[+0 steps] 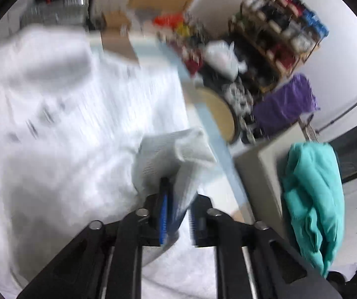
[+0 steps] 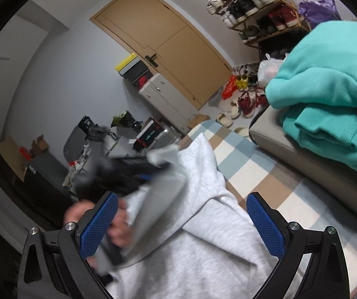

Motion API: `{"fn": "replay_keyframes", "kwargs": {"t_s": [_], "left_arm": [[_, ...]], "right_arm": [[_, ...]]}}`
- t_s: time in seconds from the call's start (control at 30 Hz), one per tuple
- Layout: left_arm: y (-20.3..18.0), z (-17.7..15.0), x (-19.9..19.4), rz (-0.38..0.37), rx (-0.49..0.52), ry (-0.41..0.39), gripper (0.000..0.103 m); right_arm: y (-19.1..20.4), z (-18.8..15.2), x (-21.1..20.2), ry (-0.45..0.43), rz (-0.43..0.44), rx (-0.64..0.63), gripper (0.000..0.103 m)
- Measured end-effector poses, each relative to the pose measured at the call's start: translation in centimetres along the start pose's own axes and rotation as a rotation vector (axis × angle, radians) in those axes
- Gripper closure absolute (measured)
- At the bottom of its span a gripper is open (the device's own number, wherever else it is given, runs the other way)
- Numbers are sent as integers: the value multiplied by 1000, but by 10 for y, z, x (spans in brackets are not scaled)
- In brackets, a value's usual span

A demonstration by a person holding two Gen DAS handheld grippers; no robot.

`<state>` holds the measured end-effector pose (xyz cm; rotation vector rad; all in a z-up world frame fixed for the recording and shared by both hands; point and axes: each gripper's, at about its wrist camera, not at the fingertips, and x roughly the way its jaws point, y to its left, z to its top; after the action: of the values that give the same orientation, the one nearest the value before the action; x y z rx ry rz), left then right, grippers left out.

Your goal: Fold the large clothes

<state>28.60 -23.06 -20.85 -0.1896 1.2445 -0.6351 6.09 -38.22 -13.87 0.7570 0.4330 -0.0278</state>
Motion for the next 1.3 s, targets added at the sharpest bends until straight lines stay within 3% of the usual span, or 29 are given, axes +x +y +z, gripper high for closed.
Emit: {"fn": "replay_keyframes", "kwargs": {"t_s": [0.07,0.13,0.2,0.27,0.33,0.5,0.63,0.7,0.8,1.0,1.07,1.13,1.2,1.27,1.3], "left_arm": [[-6,7,-6,-103,-45,73,66],[-13,3,-28,-157,-7,62,57],[-15,-5,-67,-143,61,-9,39],[1,-13,-103,-131,112,-82,31],[31,-25,-132,-32,104,-164,20],[120,-50,-145,214,-40,-195,19],[172,-71,-122,274,-190,-117,21],[165,-80,-129,294,-150,-202,19],[148,-85,-126,345,-137,-188,19],[103,-132,-164,279,-163,-323,19],[99,-148,-173,262,-148,-355,19],[99,-154,-171,338,-136,-350,19],[97,-146,-156,375,-146,-334,19],[113,-151,-166,338,-198,-329,19],[123,-152,-167,316,-228,-323,19]], "right_arm": [[4,-1,0,0,-3,-19,0],[5,-3,0,2,-5,-32,0],[6,-5,2,6,-4,-31,0],[6,-7,3,11,-6,-27,0],[6,-8,4,23,-5,-30,0],[18,-15,11,56,5,-73,0],[30,-23,19,77,-3,-125,0],[35,-27,24,91,-12,-160,0],[41,-35,32,127,-24,-210,0],[62,-9,66,228,-16,-313,0],[77,10,103,316,-52,-437,0],[78,27,140,365,-105,-507,0],[68,36,185,437,-252,-565,1],[54,36,213,504,-352,-581,10],[46,34,224,539,-380,-567,36]]}}
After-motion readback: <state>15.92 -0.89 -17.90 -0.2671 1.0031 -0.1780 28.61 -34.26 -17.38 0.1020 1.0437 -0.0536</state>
